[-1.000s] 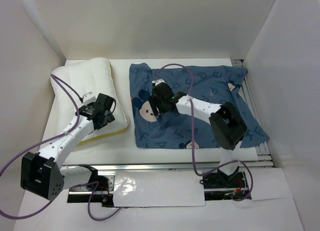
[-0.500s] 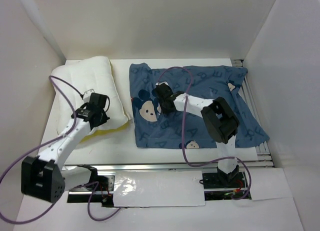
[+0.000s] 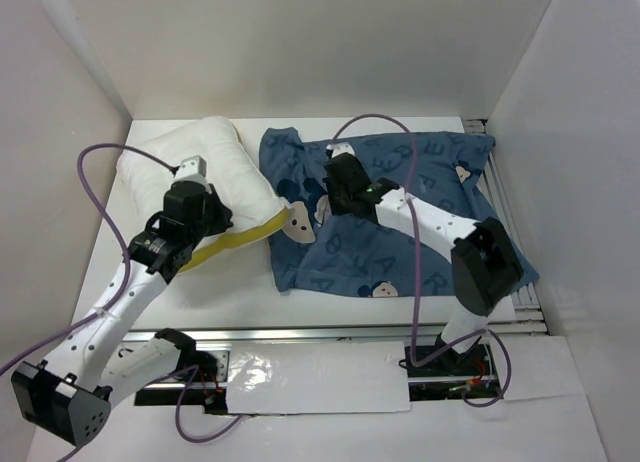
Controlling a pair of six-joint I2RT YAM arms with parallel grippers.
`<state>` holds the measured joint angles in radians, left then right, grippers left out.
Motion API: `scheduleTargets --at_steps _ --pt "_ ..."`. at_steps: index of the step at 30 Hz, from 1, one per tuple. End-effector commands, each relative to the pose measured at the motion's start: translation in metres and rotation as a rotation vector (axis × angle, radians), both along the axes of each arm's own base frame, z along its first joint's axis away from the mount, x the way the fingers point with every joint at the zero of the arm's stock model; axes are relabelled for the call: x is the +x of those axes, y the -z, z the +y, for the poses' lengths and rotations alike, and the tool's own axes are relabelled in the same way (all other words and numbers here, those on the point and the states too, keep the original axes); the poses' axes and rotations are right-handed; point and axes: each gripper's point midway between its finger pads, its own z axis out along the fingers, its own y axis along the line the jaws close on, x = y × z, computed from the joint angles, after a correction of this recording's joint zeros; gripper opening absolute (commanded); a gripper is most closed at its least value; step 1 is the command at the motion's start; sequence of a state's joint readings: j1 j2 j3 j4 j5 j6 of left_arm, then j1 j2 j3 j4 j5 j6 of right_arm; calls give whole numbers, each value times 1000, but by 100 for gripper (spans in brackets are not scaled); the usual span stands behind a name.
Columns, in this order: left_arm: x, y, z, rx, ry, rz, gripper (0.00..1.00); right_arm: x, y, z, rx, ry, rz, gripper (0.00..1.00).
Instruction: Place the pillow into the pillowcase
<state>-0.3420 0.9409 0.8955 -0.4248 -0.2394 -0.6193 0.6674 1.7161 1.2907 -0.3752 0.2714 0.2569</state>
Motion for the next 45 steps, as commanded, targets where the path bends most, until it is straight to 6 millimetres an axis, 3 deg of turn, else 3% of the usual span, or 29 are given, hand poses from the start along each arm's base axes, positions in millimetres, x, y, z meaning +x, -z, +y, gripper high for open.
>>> scheduleTargets --at_steps 1,6,8,10,17,18,25,28,31,35,37,41,42,43,44,45 --pt "27 -54 -47 -52 148 -185 0 -3 -34 14 128 -56 -62 0" --pt "48 -37 -72 49 179 -149 0 -11 -48 16 220 -120 -49 0" --pt "60 -16 -81 90 201 -105 0 -18 -48 16 242 -154 -37 0" --pt "71 -8 -91 103 229 -77 0 -16 -56 13 278 -151 -50 0" --pt "57 20 -123 214 417 -29 0 -21 -72 15 365 -191 -70 0" --pt "53 35 -129 240 444 9 0 -24 -79 20 384 -225 -81 0" --pt "63 25 -170 228 556 -12 0 -31 -79 28 412 -283 -69 0" --pt "77 26 -177 240 494 25 0 -35 -90 35 446 -326 -77 0" --pt "104 3 -186 173 372 -7 0 -41 -94 40 460 -372 -62 0" --pt "124 -30 -204 87 342 -86 0 -51 -102 44 493 -420 -62 0" --pt "127 -25 -217 89 374 -80 0 -54 -105 44 508 -423 -63 0" --pt "116 20 -235 118 472 10 2 -48 -95 33 486 -360 -64 0" --pt "106 40 -234 138 485 49 18 -46 -95 31 479 -349 -69 0" --pt "103 42 -231 141 485 55 35 -43 -95 27 485 -331 -68 0" --pt "98 43 -229 165 483 52 63 -40 -87 23 475 -314 -48 0" --pt "89 43 -217 186 476 56 99 -38 -82 24 470 -312 -36 0"
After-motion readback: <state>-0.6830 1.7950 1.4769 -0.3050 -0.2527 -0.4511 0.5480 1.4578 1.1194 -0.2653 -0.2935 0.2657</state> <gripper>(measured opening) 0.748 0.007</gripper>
